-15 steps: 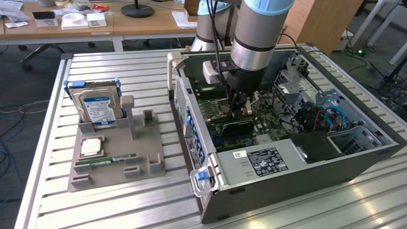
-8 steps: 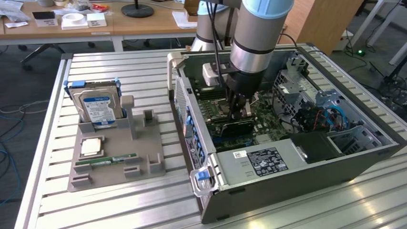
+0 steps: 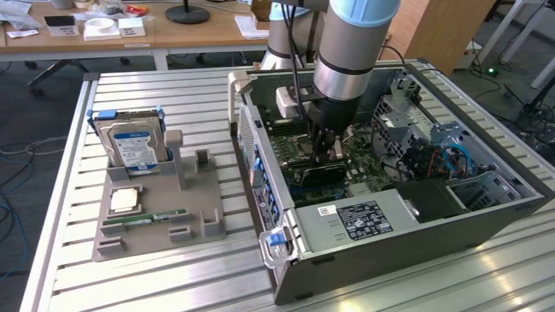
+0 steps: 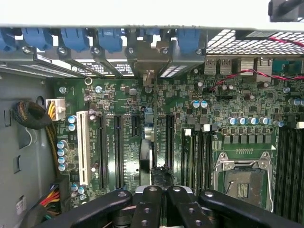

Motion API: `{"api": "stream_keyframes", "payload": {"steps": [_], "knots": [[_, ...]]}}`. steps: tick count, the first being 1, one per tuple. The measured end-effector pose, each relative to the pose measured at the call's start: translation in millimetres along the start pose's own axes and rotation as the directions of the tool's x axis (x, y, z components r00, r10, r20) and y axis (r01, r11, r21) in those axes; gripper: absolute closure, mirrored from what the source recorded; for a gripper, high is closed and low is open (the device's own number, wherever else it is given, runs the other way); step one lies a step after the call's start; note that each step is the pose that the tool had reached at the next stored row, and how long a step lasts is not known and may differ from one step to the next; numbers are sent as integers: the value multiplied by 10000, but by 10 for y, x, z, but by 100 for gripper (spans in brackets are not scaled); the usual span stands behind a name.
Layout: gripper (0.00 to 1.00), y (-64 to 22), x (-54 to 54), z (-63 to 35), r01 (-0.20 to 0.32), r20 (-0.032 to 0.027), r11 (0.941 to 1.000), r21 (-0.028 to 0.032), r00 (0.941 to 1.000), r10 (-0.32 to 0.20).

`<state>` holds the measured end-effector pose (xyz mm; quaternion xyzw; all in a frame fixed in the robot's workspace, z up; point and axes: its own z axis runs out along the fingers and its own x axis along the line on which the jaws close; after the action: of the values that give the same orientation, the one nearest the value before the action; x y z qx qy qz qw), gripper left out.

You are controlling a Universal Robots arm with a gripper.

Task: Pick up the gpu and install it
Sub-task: 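Press down on the gpu until it lock into place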

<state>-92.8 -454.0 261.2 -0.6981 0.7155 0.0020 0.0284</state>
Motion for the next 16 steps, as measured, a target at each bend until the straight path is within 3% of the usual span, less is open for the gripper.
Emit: {"api": "stream_keyframes", "payload": {"steps": [16], "knots": [[89, 24, 2, 17, 0, -3, 10000, -1, 10000, 0]]}}
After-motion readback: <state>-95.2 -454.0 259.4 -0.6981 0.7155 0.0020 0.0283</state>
